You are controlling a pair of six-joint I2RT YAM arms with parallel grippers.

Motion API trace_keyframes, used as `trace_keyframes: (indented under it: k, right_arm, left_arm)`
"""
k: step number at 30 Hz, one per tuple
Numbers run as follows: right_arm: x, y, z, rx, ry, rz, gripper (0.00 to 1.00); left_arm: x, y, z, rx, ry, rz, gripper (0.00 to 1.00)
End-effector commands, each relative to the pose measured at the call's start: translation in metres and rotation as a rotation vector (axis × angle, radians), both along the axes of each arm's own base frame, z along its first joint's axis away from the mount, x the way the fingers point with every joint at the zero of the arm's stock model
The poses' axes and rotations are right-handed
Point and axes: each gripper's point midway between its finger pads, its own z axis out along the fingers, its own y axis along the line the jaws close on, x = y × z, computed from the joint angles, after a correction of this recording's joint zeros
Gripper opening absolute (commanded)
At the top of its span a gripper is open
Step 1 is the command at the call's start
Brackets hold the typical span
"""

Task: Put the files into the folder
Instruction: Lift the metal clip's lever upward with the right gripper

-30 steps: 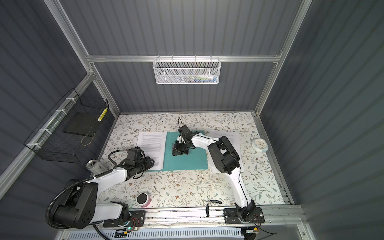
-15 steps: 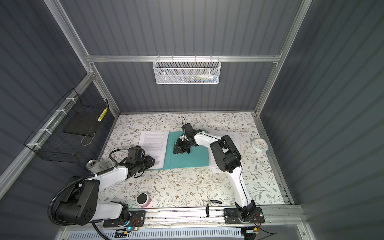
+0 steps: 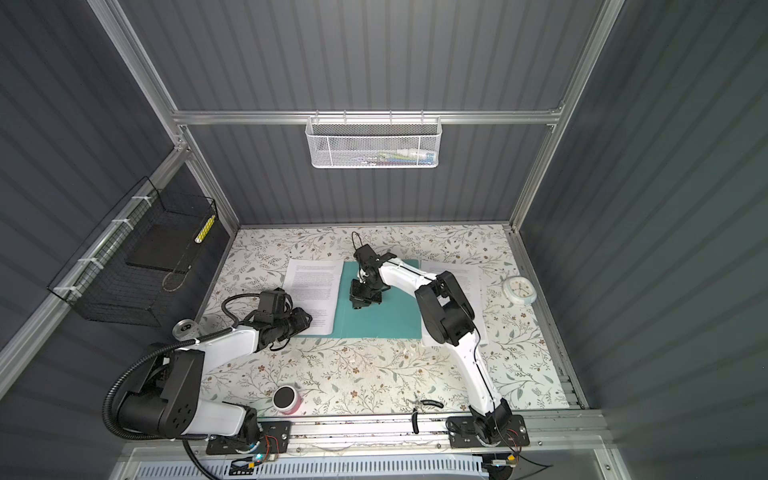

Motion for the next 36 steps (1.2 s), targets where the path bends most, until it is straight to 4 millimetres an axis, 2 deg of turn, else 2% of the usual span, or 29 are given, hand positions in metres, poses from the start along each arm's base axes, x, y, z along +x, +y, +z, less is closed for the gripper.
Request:
trace_keyframes:
  k: [1,5,6,9,13,17,22,26,28,30,33,35,36]
  right_arm:
    - [-0.028,-0.105,-0.095,-0.517,0.091,0.040,0.00]
    - [-0.025,-0.118,-0.093,-0.617,0.049,0.115,0.00]
    - [-0.024,-0.114,-0.090,-0.597,0.045,0.128,0.00]
    - [-0.018,-0.078,-0.063,-0.341,0.030,0.116,0.00]
    - [0.000,-0.037,-0.013,-0.058,0.020,0.100,0.00]
    - [0.016,-0.019,0.023,0.117,0.021,0.075,0.00]
    - [0.028,-0.013,0.048,0.230,0.038,0.049,0.00]
    - [0.031,-0.006,0.075,0.337,0.040,0.029,0.27]
    - [0.034,-0.004,0.089,0.375,0.016,0.014,0.37]
    - [0.037,-0.003,0.101,0.408,0.004,0.000,0.43]
    - [0.041,-0.009,0.113,0.425,-0.008,-0.039,0.44]
    - [0.041,-0.020,0.110,0.388,-0.021,-0.081,0.38]
    - [0.037,-0.026,0.106,0.360,-0.019,-0.102,0.31]
  left_arm:
    - [-0.033,0.014,-0.032,0.061,0.158,0.010,0.42]
    - [-0.032,0.015,-0.032,0.065,0.161,0.012,0.42]
    - [-0.032,0.015,-0.032,0.067,0.163,0.013,0.42]
    - [-0.032,0.015,-0.034,0.069,0.173,0.013,0.42]
    - [-0.032,0.014,-0.037,0.070,0.184,0.008,0.42]
    - [-0.032,0.013,-0.037,0.066,0.187,0.004,0.42]
    - [-0.032,0.012,-0.036,0.061,0.185,-0.005,0.42]
    - [-0.032,0.011,-0.033,0.056,0.176,-0.002,0.42]
    - [-0.032,0.011,-0.033,0.055,0.175,-0.001,0.42]
    - [-0.032,0.011,-0.033,0.055,0.177,0.000,0.42]
    - [-0.032,0.014,-0.031,0.062,0.170,0.014,0.42]
    - [-0.032,0.016,-0.029,0.066,0.166,0.027,0.42]
    - [-0.032,0.016,-0.027,0.063,0.160,0.030,0.42]
